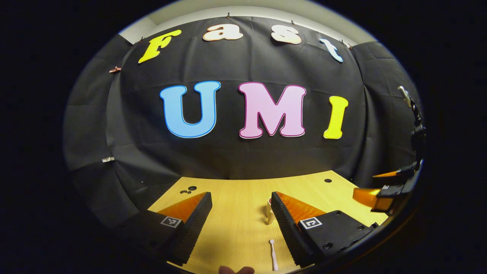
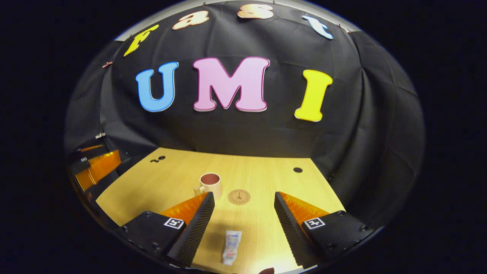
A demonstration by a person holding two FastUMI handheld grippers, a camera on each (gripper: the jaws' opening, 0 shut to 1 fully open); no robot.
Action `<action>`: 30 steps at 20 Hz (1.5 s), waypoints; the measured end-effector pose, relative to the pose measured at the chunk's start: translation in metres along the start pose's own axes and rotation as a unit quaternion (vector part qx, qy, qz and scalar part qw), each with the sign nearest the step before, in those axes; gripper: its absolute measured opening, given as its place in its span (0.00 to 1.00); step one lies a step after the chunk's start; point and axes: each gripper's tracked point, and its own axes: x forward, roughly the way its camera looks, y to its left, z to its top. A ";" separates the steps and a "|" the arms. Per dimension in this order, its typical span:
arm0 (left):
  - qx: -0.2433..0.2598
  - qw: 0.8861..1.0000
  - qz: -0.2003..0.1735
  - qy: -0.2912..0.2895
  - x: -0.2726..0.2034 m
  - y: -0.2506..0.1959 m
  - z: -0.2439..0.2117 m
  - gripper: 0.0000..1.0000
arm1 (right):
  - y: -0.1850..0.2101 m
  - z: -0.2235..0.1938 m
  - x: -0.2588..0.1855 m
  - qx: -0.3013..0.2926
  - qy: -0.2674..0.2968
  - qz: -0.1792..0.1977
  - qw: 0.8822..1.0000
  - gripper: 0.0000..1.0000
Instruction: Put the toothbrush and toothpaste on the desktop into the cup, then pick up the cup and place it on the coaster on the desktop.
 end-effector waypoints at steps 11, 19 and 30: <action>0.004 1.000 -0.018 0.004 0.011 0.031 -0.010 0.97 | 0.026 -0.148 0.032 -0.023 0.178 0.002 0.984 0.97; -0.001 0.999 -0.030 0.015 0.014 0.048 -0.021 0.97 | 0.029 -0.221 0.058 0.003 0.292 -0.020 0.956 0.93; -0.004 1.000 -0.022 0.021 0.017 0.057 -0.027 0.97 | 0.035 -0.250 0.059 0.029 0.352 -0.023 0.935 0.72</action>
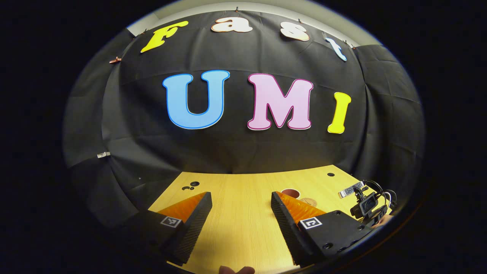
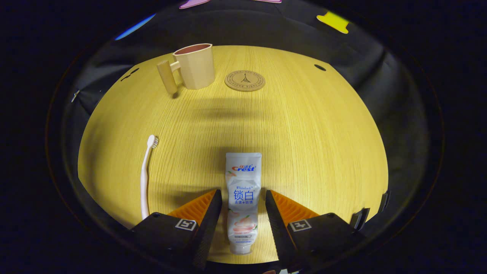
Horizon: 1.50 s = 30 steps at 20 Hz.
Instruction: Put the toothbrush and toothpaste on the desktop into the cup, then pick up the cup and place it on the coaster on the desktop.
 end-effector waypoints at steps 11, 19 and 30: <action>0.004 1.000 0.004 0.023 0.003 -0.018 -0.012 0.97 | -0.002 -0.001 0.002 0.014 0.023 0.017 1.000 0.39; -0.004 0.998 -0.005 0.065 0.007 -0.048 -0.037 0.96 | -0.011 0.022 -0.035 0.019 -0.064 0.084 0.994 0.28; -0.020 0.989 -0.011 0.145 0.019 -0.098 -0.106 0.96 | -0.034 0.043 -0.094 -0.017 -0.130 0.126 0.983 0.32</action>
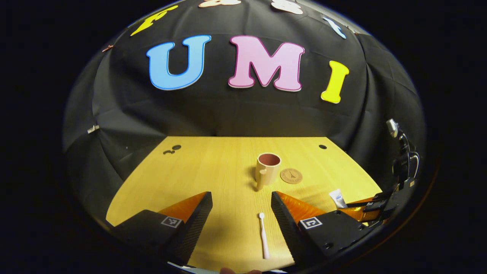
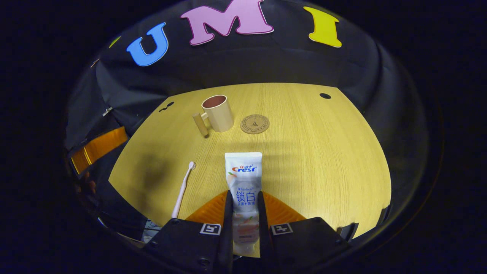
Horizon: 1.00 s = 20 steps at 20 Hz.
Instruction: Put the toothbrush and toothpaste on the desktop into the cup, then pick up the cup and place it on the coaster on the desktop.
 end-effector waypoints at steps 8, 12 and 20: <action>0.003 0.996 0.000 0.091 0.034 -0.030 -0.072 0.99 | -0.024 0.003 -0.014 -0.032 -0.006 0.006 0.999 0.33; 0.003 0.991 0.007 0.134 0.056 -0.037 -0.101 0.91 | -0.044 0.000 -0.020 -0.021 -0.002 0.002 1.000 0.33; -0.021 0.977 0.017 0.211 0.078 -0.047 -0.141 0.85 | -0.067 -0.003 -0.013 -0.018 0.008 0.013 1.000 0.33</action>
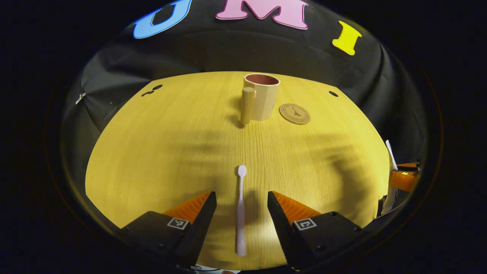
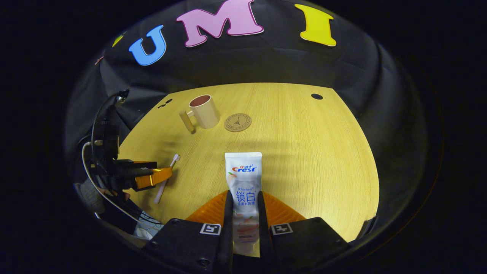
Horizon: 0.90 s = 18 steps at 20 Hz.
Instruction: Put the toothbrush and toothpaste on the desktop into the cup, then pick up the cup and place it on the coaster on the desktop.
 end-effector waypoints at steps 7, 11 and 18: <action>0.015 0.998 0.019 0.053 0.020 0.000 -0.019 0.79 | -0.015 0.003 0.008 -0.005 0.002 0.006 1.000 0.33; 0.026 0.998 0.016 0.059 0.021 -0.004 -0.016 0.75 | -0.021 0.004 0.011 -0.002 0.004 0.009 1.000 0.32; -0.005 0.994 0.037 0.101 0.021 -0.003 -0.016 0.46 | -0.023 0.008 0.013 0.007 0.001 0.014 1.000 0.27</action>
